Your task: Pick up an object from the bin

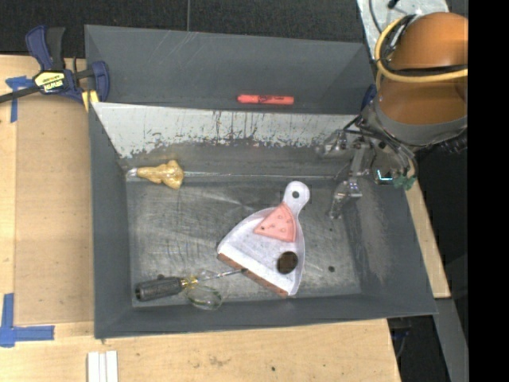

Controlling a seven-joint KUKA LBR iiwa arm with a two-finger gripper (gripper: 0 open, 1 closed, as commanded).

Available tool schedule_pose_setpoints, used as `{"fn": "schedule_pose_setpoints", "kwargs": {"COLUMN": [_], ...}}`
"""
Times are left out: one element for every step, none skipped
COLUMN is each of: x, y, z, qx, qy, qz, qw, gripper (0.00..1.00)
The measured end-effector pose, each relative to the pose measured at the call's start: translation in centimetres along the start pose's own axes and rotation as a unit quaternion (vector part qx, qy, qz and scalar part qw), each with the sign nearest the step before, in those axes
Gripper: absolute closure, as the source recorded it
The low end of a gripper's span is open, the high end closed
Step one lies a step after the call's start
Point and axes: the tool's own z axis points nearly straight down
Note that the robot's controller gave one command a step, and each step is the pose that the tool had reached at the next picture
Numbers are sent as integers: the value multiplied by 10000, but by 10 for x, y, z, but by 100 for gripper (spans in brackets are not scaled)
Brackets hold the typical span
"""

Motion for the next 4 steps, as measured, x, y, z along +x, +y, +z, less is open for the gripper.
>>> {"fn": "schedule_pose_setpoints", "kwargs": {"x": [-1, -11, -2, -5], "y": [0, 6, 12, 20], "z": [-5, 30, 77, 126], "qx": [4, 11, 8, 12], "qy": [-42, -86, -47, -52], "qz": [-5, -242, -1293, -2138], "qw": [10000, 9997, 9916, 9769], "gripper": [0, 0, 0, 0]}}
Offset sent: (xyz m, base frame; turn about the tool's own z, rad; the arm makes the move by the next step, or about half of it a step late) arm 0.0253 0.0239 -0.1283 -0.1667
